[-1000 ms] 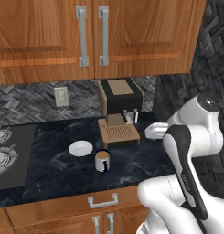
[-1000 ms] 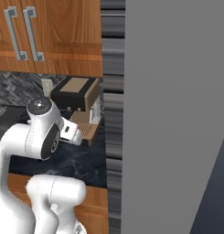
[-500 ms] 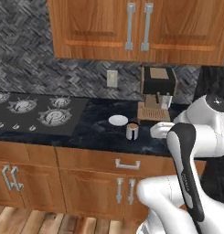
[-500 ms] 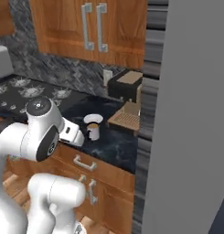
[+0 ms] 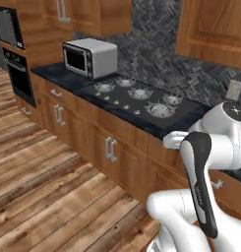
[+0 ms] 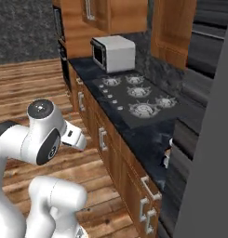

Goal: Take a sugar cube from the saucer and place it inside the coffee. Then, grab milk from the fridge and place it next to the coffee on the counter to sweeten the coffee.

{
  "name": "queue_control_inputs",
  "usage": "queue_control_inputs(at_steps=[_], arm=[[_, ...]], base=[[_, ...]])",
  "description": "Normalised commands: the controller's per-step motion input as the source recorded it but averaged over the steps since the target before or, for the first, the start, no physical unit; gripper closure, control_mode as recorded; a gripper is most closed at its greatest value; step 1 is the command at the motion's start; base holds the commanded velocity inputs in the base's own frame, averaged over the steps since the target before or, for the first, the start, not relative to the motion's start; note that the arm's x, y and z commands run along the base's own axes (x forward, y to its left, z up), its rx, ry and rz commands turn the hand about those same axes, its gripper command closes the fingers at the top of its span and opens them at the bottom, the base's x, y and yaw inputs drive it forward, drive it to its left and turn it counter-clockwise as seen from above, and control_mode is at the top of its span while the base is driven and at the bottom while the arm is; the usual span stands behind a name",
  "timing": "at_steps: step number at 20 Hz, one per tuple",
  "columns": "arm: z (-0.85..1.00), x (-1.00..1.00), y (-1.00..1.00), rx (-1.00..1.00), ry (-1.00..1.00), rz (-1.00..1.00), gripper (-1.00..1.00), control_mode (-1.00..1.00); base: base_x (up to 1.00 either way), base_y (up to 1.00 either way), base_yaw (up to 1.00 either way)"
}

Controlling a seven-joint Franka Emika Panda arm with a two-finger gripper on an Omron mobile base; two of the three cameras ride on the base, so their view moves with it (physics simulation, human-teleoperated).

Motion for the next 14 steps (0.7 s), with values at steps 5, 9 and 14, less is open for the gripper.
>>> queue_control_inputs(at_steps=[5,9,14], arm=[[0.00,0.00,0.00,0.00,0.00,0.00,-1.00,1.00],[0.00,0.00,0.00,0.00,0.00,0.00,-1.00,1.00],[0.00,0.00,0.00,0.00,0.00,0.00,-1.00,1.00]], base=[[0.17,0.28,0.86],[0.95,0.24,0.61],[0.89,0.25,0.61]])
